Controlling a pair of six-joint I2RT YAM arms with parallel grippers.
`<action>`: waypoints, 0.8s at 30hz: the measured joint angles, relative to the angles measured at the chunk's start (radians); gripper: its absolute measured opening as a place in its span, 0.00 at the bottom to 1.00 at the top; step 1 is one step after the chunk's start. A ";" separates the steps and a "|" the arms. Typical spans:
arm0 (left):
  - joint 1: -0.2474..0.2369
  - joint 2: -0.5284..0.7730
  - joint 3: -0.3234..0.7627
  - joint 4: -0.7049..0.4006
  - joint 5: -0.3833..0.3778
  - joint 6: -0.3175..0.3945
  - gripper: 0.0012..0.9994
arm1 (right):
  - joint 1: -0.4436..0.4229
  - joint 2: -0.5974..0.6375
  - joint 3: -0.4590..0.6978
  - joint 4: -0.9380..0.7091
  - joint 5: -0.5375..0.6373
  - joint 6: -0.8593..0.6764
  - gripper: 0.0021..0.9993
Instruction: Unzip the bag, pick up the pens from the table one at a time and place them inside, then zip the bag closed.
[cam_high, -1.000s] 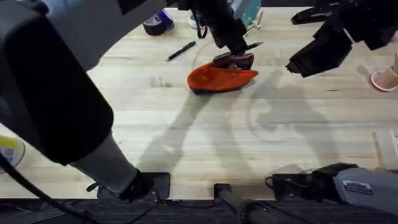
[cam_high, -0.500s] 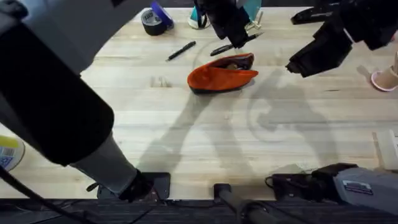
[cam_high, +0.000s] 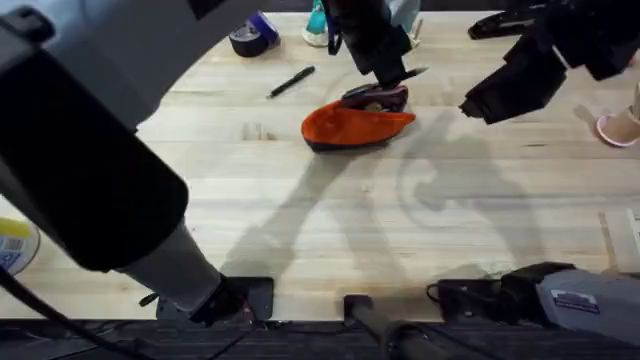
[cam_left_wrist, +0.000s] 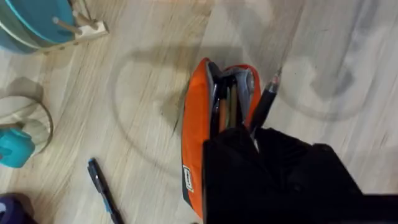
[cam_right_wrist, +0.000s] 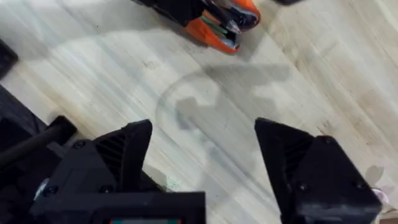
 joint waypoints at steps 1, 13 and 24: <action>0.000 0.000 0.000 0.000 -0.002 -0.001 0.04 | 0.000 0.000 0.000 0.000 0.000 0.000 1.00; 0.002 0.006 0.000 0.001 -0.005 -0.002 0.04 | 0.000 0.000 0.000 0.000 0.000 0.000 1.00; 0.002 0.110 0.001 0.026 -0.005 -0.002 0.04 | 0.000 0.000 0.000 0.000 0.000 0.000 1.00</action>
